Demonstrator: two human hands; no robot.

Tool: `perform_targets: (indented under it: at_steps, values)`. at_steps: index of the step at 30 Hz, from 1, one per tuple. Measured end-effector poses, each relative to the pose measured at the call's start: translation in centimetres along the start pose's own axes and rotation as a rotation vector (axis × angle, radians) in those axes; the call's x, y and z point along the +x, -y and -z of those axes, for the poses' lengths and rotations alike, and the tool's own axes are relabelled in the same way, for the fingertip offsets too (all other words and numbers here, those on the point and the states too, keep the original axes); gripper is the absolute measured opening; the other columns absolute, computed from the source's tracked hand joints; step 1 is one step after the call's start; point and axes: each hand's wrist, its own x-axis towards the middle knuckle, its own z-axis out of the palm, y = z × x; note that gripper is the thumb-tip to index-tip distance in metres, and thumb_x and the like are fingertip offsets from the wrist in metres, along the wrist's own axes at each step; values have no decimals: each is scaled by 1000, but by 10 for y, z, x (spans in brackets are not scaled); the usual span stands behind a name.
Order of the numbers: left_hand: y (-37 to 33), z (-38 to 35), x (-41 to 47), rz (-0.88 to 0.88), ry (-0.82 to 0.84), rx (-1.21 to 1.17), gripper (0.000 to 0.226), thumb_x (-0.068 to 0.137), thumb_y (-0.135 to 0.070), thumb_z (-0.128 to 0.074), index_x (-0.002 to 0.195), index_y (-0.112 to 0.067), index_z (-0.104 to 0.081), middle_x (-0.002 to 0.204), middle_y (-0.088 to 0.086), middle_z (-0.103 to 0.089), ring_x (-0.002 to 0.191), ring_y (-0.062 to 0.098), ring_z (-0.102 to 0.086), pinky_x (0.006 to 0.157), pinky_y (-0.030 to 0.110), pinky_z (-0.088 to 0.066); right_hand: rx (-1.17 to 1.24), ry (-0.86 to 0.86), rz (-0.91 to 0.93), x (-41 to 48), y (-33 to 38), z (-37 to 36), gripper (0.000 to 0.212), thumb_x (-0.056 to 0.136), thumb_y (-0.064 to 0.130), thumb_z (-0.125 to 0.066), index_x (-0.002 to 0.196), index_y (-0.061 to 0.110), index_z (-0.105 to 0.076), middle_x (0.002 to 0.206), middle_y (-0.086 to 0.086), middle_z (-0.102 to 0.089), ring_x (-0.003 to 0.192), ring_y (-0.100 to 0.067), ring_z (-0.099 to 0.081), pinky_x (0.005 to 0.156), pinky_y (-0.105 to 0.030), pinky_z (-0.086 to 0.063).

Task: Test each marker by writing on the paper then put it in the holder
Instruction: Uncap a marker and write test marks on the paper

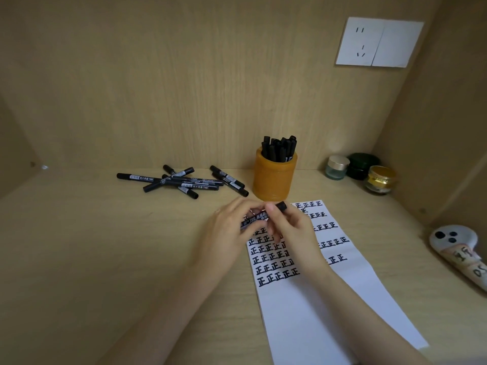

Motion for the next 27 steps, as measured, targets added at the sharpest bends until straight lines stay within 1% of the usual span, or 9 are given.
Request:
perform_targets:
  at_steps: [2,4,6,9,14,18,22,24,27]
  values:
    - [-5,1,-10,166,-1,-111,36,81,-34,-68,114,-29,-52,100,-22,-56,94,-5,-55,82,13,-45,-1,-34,-6,-4,1,1,29,92,31,-54,97,5,-66,59,0,-52,52,-9,-45,52,-20,-39]
    - [-3,1,-19,239,37,-61,37,83,-42,-63,116,-30,-50,103,-24,-54,95,-7,-54,80,10,-43,17,-75,-27,-8,3,4,27,95,27,-52,96,4,-66,58,0,-52,51,-11,-44,53,-20,-39]
    - [-1,1,-28,223,129,8,30,88,-43,-55,115,-30,-53,105,-25,-55,96,-8,-53,81,10,-41,53,-101,-52,-13,4,7,26,96,26,-51,96,5,-66,56,1,-52,50,-12,-44,53,-20,-39]
    - [-6,0,-37,216,206,-131,17,96,-32,-47,109,-25,-56,95,-18,-61,86,-4,-56,77,17,-44,80,-105,-80,-21,5,10,29,95,28,-50,95,4,-65,56,-1,-51,50,-13,-43,51,-21,-39]
    - [-15,-3,-45,180,264,-70,18,98,-38,-37,103,-26,-49,91,-15,-56,84,-3,-52,71,15,-39,101,-88,-96,-30,6,12,28,98,27,-46,93,4,-61,55,-2,-52,49,-13,-44,49,-20,-39]
    - [-20,0,-49,167,268,-30,20,99,-38,-33,97,-25,-48,79,-7,-58,70,7,-53,65,32,-43,106,-57,-97,-37,9,11,26,98,25,-43,91,5,-59,54,-1,-52,46,-11,-44,46,-20,-37]
    - [-25,3,-57,172,264,-79,14,96,-44,-36,92,-36,-45,59,-4,-50,49,9,-44,51,29,-33,94,-47,-88,-43,14,15,24,99,24,-42,91,8,-57,54,0,-52,47,-11,-45,47,-21,-38]
    - [-26,2,-59,190,277,-120,14,96,-45,-38,92,-36,-47,59,0,-50,48,7,-41,51,28,-30,90,-25,-76,-46,16,17,24,97,25,-43,92,7,-57,55,-1,-52,49,-11,-45,48,-21,-38]
    - [-30,0,-61,192,284,-105,14,95,-47,-38,92,-36,-46,56,-5,-46,48,7,-41,50,27,-29,131,-12,-104,-50,18,23,26,88,33,-53,90,8,-60,55,-4,-50,47,-14,-43,46,-24,-35]
